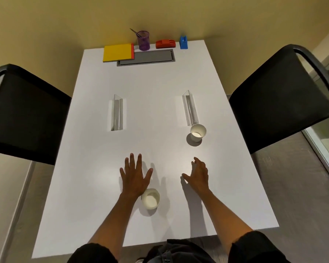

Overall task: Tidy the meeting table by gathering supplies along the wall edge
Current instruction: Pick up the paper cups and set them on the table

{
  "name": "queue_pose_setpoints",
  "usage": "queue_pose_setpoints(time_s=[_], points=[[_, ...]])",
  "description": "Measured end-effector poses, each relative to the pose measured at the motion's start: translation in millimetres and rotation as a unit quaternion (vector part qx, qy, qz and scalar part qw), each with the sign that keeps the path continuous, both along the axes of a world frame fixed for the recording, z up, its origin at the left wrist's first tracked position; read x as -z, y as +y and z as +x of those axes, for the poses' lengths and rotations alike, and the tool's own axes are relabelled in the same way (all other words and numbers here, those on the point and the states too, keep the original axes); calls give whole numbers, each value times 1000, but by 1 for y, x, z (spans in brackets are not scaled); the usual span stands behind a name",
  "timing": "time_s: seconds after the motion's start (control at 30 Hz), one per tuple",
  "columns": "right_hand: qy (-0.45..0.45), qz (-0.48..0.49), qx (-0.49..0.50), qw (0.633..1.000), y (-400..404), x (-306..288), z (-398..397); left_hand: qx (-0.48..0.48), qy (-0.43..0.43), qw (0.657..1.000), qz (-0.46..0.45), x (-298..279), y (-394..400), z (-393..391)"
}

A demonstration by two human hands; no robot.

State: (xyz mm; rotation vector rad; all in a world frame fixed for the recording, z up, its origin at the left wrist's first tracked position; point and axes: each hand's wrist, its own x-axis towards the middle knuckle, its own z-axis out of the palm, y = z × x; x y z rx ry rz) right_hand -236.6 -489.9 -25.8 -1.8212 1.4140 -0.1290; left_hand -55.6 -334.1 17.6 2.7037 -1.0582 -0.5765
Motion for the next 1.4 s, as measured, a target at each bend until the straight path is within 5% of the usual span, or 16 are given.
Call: queue_pose_setpoints(time_s=[0.53,1.0,1.4], points=[[-24,49,-111,992,131,2,-4,-28,11,999,14,-5,142,-23],[-98,47,-35,993,167,14,18,-38,7,999,26,6,234,-28],[-106,30,-7,994,180,18,23,-23,6,1000,-1,7,234,-14]])
